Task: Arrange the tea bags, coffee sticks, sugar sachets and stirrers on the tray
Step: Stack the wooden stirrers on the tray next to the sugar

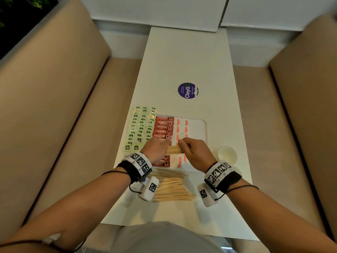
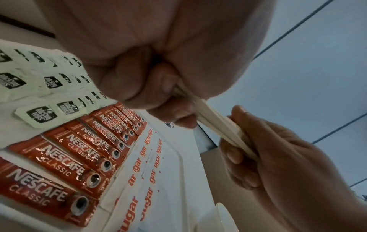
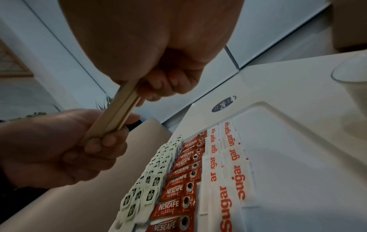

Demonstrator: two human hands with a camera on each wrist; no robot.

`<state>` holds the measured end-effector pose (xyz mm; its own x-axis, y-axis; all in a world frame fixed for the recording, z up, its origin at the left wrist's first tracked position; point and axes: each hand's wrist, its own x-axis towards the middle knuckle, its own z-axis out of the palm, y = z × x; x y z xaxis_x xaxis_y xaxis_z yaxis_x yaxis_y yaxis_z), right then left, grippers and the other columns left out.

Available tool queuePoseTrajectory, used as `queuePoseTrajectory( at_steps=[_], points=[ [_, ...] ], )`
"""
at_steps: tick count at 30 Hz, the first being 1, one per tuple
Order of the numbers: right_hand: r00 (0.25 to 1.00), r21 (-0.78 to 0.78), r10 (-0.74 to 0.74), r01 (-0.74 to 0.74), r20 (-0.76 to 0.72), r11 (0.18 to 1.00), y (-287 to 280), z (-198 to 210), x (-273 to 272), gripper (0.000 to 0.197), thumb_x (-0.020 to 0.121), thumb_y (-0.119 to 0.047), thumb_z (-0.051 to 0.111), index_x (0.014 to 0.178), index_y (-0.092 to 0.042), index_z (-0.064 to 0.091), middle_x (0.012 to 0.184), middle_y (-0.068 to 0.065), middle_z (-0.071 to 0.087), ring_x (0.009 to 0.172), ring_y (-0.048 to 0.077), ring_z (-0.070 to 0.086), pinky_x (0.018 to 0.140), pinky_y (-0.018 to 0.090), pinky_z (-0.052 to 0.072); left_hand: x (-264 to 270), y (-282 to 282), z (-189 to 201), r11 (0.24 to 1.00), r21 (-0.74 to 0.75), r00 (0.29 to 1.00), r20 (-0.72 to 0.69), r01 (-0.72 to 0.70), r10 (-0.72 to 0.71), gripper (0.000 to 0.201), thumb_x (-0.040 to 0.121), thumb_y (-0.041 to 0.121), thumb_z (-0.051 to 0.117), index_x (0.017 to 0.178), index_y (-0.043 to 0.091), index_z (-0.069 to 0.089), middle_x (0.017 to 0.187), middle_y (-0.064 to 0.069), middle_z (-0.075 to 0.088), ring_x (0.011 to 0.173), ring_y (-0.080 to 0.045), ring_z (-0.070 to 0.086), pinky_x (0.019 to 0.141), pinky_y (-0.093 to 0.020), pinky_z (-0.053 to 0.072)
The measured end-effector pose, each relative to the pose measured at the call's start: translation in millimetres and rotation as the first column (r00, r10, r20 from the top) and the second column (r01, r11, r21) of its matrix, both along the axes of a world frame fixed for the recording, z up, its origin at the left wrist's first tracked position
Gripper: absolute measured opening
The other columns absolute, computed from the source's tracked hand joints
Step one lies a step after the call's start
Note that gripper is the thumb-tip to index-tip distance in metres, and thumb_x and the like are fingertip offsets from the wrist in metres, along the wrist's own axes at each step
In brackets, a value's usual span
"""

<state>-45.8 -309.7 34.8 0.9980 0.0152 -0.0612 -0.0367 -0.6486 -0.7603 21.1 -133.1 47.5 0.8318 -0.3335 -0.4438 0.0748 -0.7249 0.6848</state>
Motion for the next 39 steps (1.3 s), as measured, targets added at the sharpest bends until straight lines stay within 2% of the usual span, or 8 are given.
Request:
queuePoseTrajectory(
  at_steps=[8, 11, 14, 19, 21, 27, 30, 39],
  points=[
    [0.963, -0.238, 0.266, -0.271, -0.051, 0.933, -8, 8, 1, 0.039, 0.103, -0.056, 0.043, 0.078, -0.031, 0.062, 0.057, -0.008, 0.055, 0.053, 0.009, 0.049, 0.054, 0.026, 0.036, 10, 4, -7, 0.992, 0.083, 0.993, 0.07, 0.093, -0.098, 0.053, 0.099, 0.031, 0.045, 0.05, 0.012, 0.042, 0.047, -0.002, 0.038, 0.044, -0.019, 0.033, 0.049, -0.028, 0.028],
    [0.935, -0.325, 0.319, -0.352, -0.152, 0.878, -1, 9, 1, 0.04, 0.093, -0.066, 0.053, 0.096, -0.028, 0.063, 0.071, -0.01, 0.063, 0.061, 0.007, 0.055, 0.059, 0.027, 0.043, 10, 3, -6, 0.99, 0.065, 0.986, 0.101, 0.129, -0.135, 0.053, 0.098, 0.026, 0.048, 0.047, 0.014, 0.039, 0.042, 0.003, 0.035, 0.038, -0.012, 0.03, 0.045, -0.026, 0.025],
    [0.929, -0.412, 0.295, -0.364, -0.223, 0.835, 7, 3, 0, 0.047, 0.098, -0.059, 0.051, 0.119, -0.017, 0.055, 0.09, -0.001, 0.067, 0.075, 0.019, 0.061, 0.064, 0.032, 0.047, 11, 2, -9, 0.988, 0.046, 0.978, 0.144, 0.148, -0.153, 0.059, 0.101, 0.033, 0.048, 0.046, 0.012, 0.043, 0.04, 0.003, 0.034, 0.035, -0.01, 0.028, 0.043, -0.025, 0.027],
    [0.94, -0.438, 0.263, -0.336, -0.218, 0.834, 8, -8, -4, 0.04, 0.107, -0.051, 0.034, 0.116, -0.016, 0.05, 0.082, -0.002, 0.062, 0.067, 0.019, 0.058, 0.057, 0.031, 0.04, 13, 1, -15, 0.991, 0.007, 0.97, 0.205, 0.134, -0.132, 0.065, 0.101, 0.051, 0.043, 0.054, 0.007, 0.053, 0.048, -0.002, 0.047, 0.042, -0.016, 0.04, 0.05, -0.029, 0.037],
    [0.95, -0.434, 0.216, -0.296, -0.225, 0.851, 7, -8, -5, 0.04, 0.107, -0.052, 0.031, 0.111, -0.015, 0.048, 0.073, -0.007, 0.052, 0.06, 0.015, 0.051, 0.053, 0.029, 0.035, 14, 0, -13, 0.993, -0.012, 0.967, 0.228, 0.119, -0.113, 0.065, 0.1, 0.056, 0.04, 0.063, 0.007, 0.06, 0.054, -0.001, 0.056, 0.047, -0.02, 0.048, 0.053, -0.031, 0.042],
    [0.949, -0.312, 0.158, -0.243, -0.275, 0.919, 10, -10, -9, 0.031, 0.107, -0.051, 0.032, 0.103, -0.021, 0.039, 0.073, -0.009, 0.049, 0.06, 0.01, 0.048, 0.052, 0.025, 0.031, 28, -10, -12, 0.971, 0.086, 0.927, 0.291, 0.222, -0.237, 0.064, 0.106, 0.042, 0.034, 0.055, 0.009, 0.051, 0.049, -0.003, 0.045, 0.043, -0.017, 0.038, 0.048, -0.029, 0.03],
    [0.934, -0.203, 0.156, -0.228, -0.321, 0.952, 8, -6, -7, 0.033, 0.105, -0.054, 0.037, 0.102, -0.021, 0.043, 0.081, -0.005, 0.058, 0.067, 0.012, 0.055, 0.056, 0.027, 0.038, 40, -18, -14, 0.942, 0.126, 0.901, 0.275, 0.312, -0.335, 0.061, 0.106, 0.037, 0.032, 0.065, -0.001, 0.058, 0.057, -0.01, 0.051, 0.049, -0.02, 0.042, 0.051, -0.03, 0.034],
    [0.906, 0.0, 0.082, -0.09, -0.416, 0.996, 1, -9, 15, 0.04, 0.103, -0.054, 0.041, 0.104, -0.015, 0.045, 0.082, 0.003, 0.065, 0.068, 0.019, 0.065, 0.071, 0.044, 0.057, 81, -58, -9, 0.774, 0.262, 0.747, 0.214, 0.577, -0.629, 0.057, 0.106, 0.04, 0.032, 0.058, 0.01, 0.041, 0.055, -0.005, 0.038, 0.05, -0.018, 0.036, 0.055, -0.034, 0.033]
  ],
)
